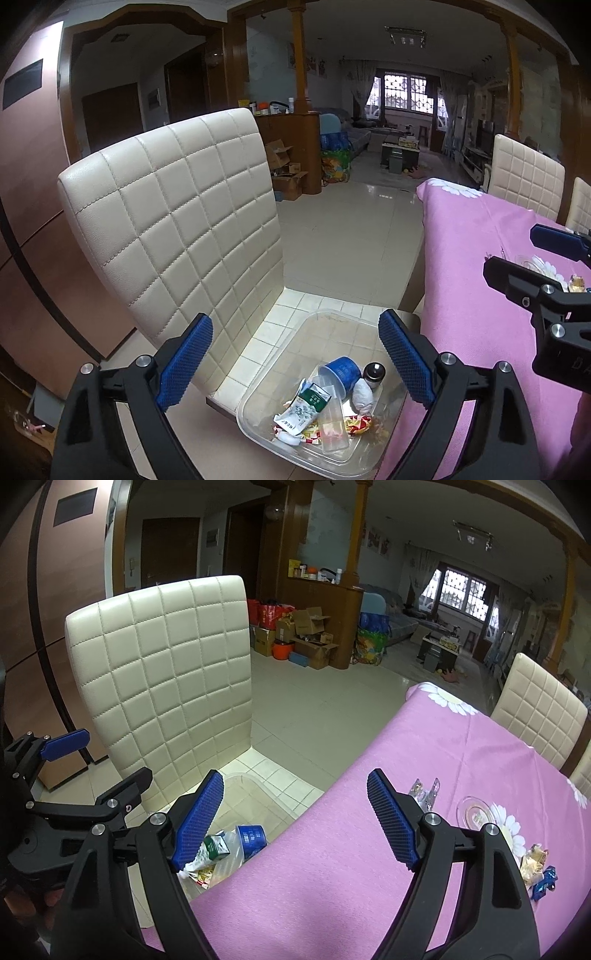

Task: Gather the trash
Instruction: 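Move both grippers back over the table toward the wrappers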

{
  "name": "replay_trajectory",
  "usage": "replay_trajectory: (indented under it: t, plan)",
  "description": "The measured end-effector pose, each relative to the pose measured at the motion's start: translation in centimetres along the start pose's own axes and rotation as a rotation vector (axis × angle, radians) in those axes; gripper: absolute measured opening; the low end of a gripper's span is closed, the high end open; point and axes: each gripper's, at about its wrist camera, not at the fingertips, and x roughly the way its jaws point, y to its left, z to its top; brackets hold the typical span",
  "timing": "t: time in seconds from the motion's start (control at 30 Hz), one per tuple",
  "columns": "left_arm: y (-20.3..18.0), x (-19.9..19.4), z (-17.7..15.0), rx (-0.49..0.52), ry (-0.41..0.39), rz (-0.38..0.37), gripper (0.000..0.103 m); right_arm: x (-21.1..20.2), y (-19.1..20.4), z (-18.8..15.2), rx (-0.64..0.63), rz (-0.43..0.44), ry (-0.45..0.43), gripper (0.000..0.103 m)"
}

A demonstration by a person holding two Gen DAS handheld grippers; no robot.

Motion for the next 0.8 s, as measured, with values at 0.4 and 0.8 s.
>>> replay_trajectory:
  t: [0.4, 0.8]
  plan:
    - [-1.9, -1.0, 0.0, 0.008, 0.014, -0.049, 0.089, -2.0, -2.5, -1.3, 0.047, -0.042, -0.009, 0.083]
    - [-8.9, -2.3, 0.0, 0.109, 0.034, -0.173, 0.089, -4.6, -9.3, -6.0, 0.195, -0.133, 0.029, 0.085]
